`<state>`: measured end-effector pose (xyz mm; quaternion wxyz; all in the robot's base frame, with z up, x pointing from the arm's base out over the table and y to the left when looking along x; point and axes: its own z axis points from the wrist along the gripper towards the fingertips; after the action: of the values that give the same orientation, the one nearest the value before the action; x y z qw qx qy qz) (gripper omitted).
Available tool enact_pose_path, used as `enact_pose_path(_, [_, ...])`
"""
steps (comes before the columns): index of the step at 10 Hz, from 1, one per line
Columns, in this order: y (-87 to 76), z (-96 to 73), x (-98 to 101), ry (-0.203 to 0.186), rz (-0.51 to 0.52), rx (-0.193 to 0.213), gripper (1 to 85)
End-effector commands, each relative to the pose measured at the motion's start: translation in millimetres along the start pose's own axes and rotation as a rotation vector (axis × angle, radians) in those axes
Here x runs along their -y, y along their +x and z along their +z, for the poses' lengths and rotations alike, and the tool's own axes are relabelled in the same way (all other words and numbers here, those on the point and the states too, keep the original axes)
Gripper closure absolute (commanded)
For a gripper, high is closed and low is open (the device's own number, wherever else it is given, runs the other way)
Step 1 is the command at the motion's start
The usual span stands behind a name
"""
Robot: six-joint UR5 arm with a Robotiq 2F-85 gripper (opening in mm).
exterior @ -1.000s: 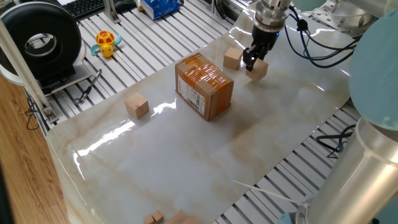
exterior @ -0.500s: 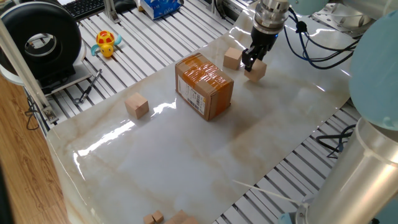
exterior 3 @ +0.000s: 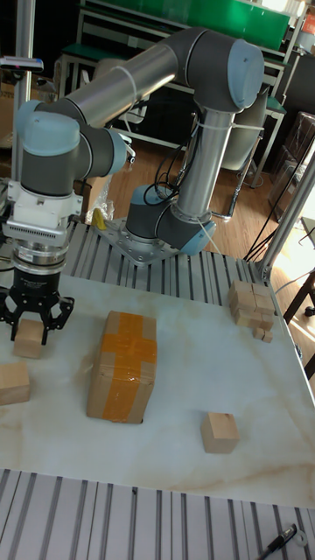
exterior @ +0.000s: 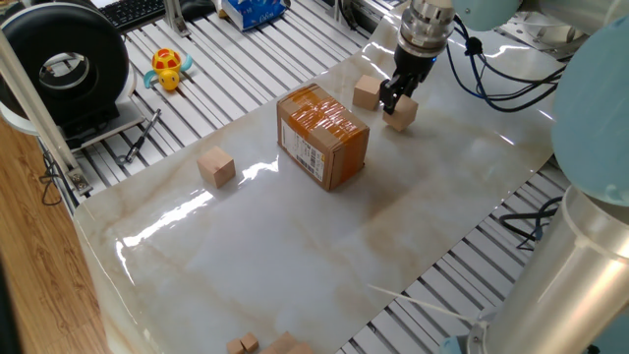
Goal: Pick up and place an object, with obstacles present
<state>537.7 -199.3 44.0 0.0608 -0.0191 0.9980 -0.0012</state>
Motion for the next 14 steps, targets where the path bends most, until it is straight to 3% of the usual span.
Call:
enact_pose_path(1, [-2.4,1.2,-0.5,-0.008,0.008,0.011,62.7])
enact_pose_path(3, [-2.3,2.5,-1.2,-0.013,0.007,0.012,61.0])
enact_pose_path(4, [-3.7,2.9,-3.5,-0.023,0.006,0.018,54.7])
enact_pose_path(8, [-3.9,4.6,-3.0,-0.028,0.000,0.024,51.0])
enact_pose_path(9, [-4.1,4.4,-4.1,-0.032,-0.005,0.026,44.7])
enact_pose_path(14, [-6.1,3.7,-8.0,-0.052,-0.024,0.041,29.3])
